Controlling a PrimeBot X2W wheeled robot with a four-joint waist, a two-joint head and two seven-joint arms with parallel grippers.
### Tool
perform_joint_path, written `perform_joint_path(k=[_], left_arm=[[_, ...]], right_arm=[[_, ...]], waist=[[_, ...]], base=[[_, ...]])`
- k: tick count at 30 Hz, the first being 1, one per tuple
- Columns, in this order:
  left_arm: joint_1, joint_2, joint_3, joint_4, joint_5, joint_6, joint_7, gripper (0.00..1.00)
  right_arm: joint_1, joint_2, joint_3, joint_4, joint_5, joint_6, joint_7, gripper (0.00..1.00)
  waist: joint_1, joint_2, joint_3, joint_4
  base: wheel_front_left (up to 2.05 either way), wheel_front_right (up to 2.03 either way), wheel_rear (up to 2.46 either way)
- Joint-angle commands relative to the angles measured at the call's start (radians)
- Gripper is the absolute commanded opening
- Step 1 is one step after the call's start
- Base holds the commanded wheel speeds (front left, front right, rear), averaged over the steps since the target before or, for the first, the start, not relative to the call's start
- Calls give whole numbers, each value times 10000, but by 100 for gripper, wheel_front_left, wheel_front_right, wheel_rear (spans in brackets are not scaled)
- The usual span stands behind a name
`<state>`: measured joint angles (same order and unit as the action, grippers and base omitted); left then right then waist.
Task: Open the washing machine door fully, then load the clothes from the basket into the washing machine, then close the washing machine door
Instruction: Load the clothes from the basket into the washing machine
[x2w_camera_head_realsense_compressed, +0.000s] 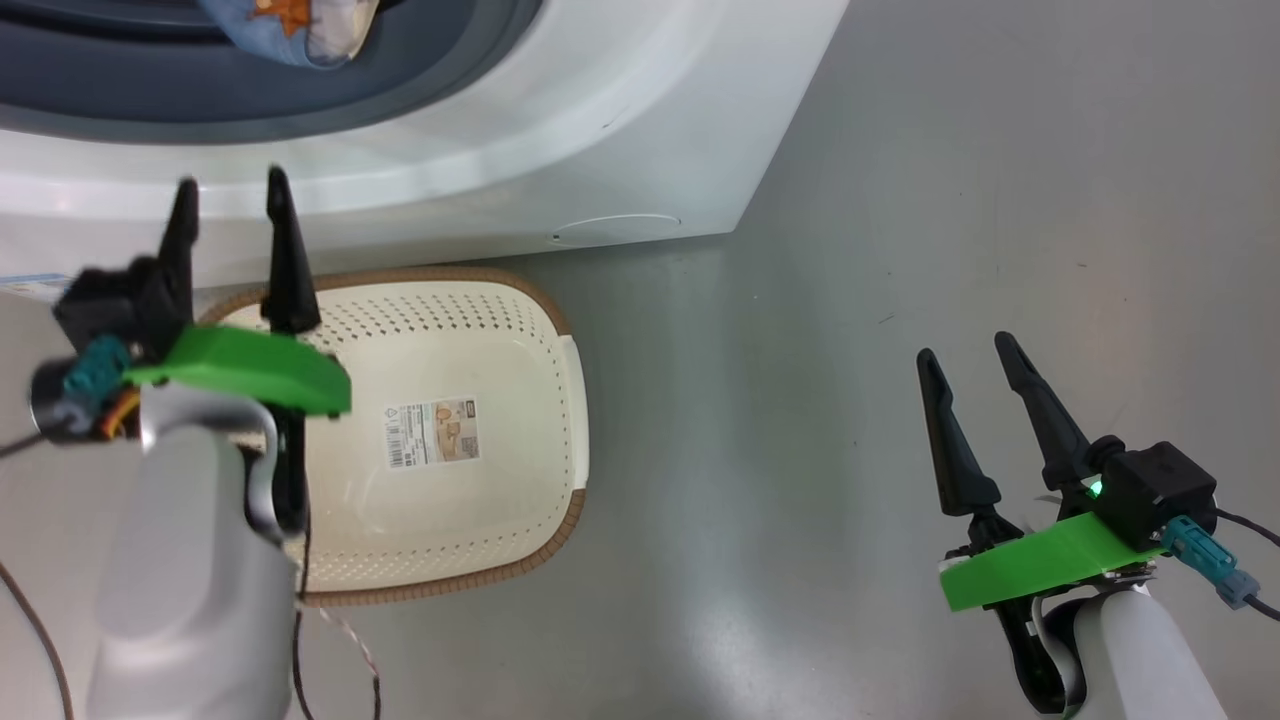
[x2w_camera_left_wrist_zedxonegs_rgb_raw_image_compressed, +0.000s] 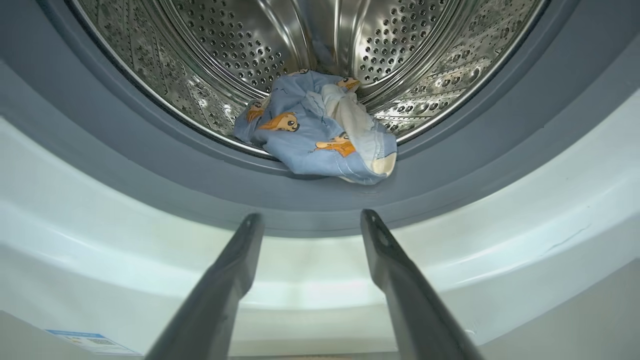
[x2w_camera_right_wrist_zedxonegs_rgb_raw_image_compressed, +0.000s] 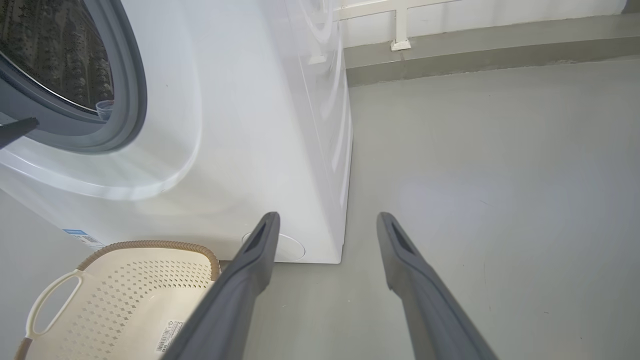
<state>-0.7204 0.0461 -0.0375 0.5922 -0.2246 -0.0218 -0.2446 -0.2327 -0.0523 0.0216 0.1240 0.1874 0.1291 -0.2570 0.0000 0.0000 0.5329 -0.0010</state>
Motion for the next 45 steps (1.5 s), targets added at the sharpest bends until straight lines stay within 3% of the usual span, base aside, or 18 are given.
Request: perform_joint_path(k=[1,12,22,38,45], left_arm=[[790,273,170,-812,-114,15,212,100],[4102,360,-143,-4436,-161,234,1502,100],[5542,425,-279,-6604,-277,469,2468,100],[6001,439,-184,-7564,-562,736,2732,100],[5198,508,-109,-7205,-592,830,2678,100]], right_arm=[[55,11,254,-239,-21,16,-48,100],[237,-149,-6,-329,-72,16,-48,100],[292,-273,-126,-377,-80,16,-48,100],[312,-281,-79,-370,-73,16,-48,100],[229,-186,-18,-367,-37,16,-48,100]], waist=[[0,0,-19,-7],[0,0,-150,172],[0,0,-281,310],[0,0,-298,301],[0,0,-103,79]], base=[[0,0,0],[0,0,0],[0,0,0],[0,0,0],[0,0,0]])
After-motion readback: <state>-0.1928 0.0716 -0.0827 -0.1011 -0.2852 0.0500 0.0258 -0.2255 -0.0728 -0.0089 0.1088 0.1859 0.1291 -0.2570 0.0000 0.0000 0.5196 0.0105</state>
